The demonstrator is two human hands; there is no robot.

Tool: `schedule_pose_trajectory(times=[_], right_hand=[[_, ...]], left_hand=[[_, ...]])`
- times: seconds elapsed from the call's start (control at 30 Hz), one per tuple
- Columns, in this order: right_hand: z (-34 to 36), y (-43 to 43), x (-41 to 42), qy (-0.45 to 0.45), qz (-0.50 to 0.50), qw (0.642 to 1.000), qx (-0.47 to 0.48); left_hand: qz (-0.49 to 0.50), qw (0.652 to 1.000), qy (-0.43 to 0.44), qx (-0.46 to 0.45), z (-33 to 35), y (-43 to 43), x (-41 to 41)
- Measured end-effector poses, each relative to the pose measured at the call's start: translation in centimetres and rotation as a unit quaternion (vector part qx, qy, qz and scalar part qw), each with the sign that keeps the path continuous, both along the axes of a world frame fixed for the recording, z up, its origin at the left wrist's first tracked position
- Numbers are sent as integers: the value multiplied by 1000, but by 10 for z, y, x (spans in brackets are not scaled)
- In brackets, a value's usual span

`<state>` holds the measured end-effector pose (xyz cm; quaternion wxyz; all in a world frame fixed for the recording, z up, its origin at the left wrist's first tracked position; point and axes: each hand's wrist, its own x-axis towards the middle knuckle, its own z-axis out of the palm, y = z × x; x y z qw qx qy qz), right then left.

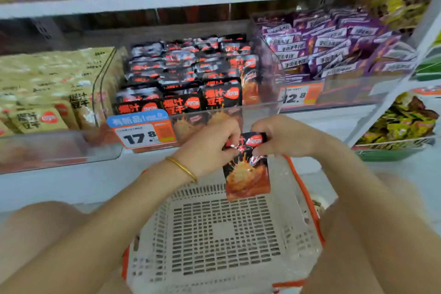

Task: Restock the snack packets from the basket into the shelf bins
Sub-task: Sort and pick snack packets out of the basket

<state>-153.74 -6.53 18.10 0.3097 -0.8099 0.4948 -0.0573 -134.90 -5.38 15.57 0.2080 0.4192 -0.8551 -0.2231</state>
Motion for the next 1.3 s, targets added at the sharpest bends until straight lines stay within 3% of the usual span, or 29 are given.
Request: schedule_pose_trajectory(times=[0.13, 0.27, 0.5, 0.7, 0.83, 0.97, 1.1, 1.3], right_hand=[[82, -15, -35, -39, -97, 982, -155], [105, -62, -28, 12, -173, 931, -320], [67, -122, 22, 203, -188, 923, -266], [50, -154, 37, 249, -125, 939, -200], [53, -166, 33, 326, -93, 896, -286], [44, -168, 31, 434, -23, 851, -295], [51, -174, 35, 449, -46, 836, -311], [36, -171, 41, 491, -18, 824, -282]], left_hand=[[65, 985, 75, -141, 57, -20, 1], [107, 975, -52, -189, 70, -59, 13], [110, 971, -159, -139, 63, -70, 23], [100, 962, -225, -120, 52, -56, 32], [102, 957, -235, -138, 48, -52, 36], [107, 969, -188, -120, 46, -50, 40], [143, 974, -133, -115, 52, -56, 49], [149, 956, -253, -9, 66, -115, 34]])
